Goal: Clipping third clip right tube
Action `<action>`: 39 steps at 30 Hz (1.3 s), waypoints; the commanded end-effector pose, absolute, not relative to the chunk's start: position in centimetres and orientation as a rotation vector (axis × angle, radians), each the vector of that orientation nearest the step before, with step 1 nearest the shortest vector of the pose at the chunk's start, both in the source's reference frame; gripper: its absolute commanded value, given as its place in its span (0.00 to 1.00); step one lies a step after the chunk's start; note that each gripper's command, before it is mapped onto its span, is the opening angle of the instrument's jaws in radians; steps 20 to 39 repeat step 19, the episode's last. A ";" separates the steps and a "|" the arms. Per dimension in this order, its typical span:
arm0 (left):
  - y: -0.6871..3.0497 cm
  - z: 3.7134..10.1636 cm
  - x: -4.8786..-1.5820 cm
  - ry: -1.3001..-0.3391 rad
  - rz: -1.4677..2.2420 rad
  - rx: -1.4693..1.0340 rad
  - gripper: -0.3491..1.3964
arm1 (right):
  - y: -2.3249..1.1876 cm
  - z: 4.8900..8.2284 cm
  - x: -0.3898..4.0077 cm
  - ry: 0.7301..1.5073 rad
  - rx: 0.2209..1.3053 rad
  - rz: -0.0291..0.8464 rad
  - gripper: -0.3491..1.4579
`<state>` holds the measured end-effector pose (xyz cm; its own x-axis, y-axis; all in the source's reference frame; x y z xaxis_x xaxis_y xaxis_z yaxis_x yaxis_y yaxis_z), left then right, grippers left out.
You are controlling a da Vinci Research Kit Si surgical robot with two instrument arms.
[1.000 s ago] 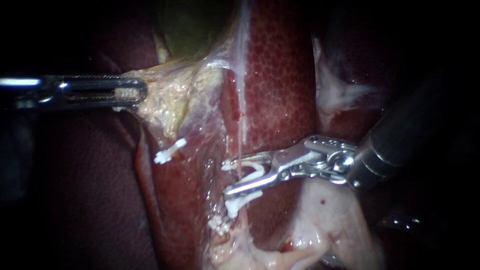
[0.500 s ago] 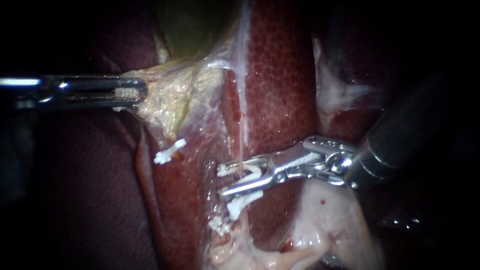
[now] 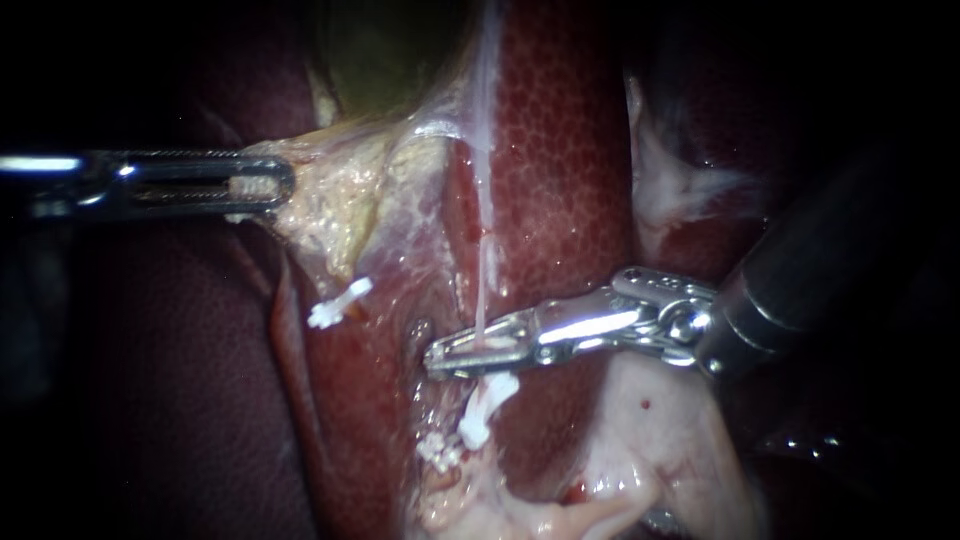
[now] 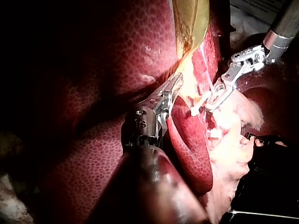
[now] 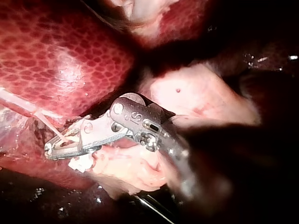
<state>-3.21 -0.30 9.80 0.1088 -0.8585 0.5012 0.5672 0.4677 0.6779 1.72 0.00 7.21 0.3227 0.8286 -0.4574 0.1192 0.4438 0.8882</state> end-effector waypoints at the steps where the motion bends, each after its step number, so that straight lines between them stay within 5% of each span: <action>1: -0.30 9.80 -3.21 -0.999 -1.080 0.354 0.10 | -0.01 7.21 1.72 1.168 1.032 0.592 0.00; 39: -0.30 9.80 -3.21 -0.999 -1.080 0.354 0.10 | -0.02 7.21 1.68 1.144 1.070 0.627 0.00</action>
